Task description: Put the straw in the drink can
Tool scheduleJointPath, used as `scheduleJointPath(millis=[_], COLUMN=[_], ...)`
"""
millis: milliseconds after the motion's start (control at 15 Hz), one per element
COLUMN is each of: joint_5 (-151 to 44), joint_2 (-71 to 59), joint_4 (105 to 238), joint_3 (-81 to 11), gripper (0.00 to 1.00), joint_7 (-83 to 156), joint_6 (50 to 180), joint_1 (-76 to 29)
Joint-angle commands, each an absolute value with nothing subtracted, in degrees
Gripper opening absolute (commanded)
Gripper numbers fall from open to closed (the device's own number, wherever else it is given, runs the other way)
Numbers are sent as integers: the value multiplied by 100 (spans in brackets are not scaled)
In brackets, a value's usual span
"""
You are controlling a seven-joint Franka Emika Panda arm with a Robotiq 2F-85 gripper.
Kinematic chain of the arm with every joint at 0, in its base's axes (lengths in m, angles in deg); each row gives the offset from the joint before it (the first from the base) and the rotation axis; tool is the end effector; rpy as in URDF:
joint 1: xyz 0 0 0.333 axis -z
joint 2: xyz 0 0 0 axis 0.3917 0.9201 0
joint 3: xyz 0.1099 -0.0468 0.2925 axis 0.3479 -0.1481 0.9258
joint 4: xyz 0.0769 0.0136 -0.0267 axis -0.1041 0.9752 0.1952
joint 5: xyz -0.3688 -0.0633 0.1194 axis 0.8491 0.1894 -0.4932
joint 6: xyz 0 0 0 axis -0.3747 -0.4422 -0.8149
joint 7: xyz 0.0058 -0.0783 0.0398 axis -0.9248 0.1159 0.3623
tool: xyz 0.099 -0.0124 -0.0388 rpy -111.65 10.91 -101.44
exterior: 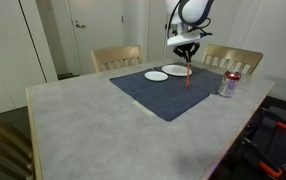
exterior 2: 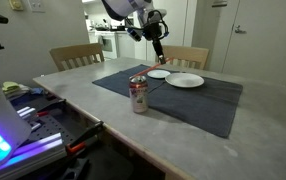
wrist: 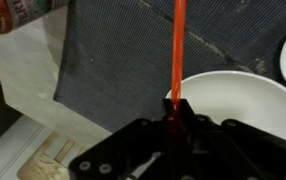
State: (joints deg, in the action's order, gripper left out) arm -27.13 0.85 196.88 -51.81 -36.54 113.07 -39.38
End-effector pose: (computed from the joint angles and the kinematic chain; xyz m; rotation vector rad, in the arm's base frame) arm 0.5804 -0.0511 0.2446 2.3108 -1.3053 0.2495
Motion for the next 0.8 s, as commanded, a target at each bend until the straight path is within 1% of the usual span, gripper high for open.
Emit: scheduleJointPath(millis=[0, 333, 467, 733], joint_5=[-2181, -1401, -1148, -927], joint_2=[-377, -783, -965, -1536], joint_4=[19852, 19890, 19977, 20509], joint_3=[-5003, -4624, -4409, -4027], gripper=[2, 2, 2, 2], joint_7=[-4410, -5310, -5331, -4415], joint_6=[10786, 9837, 9735, 10598], joint_1=[-3745, -3509, -3331, -2824])
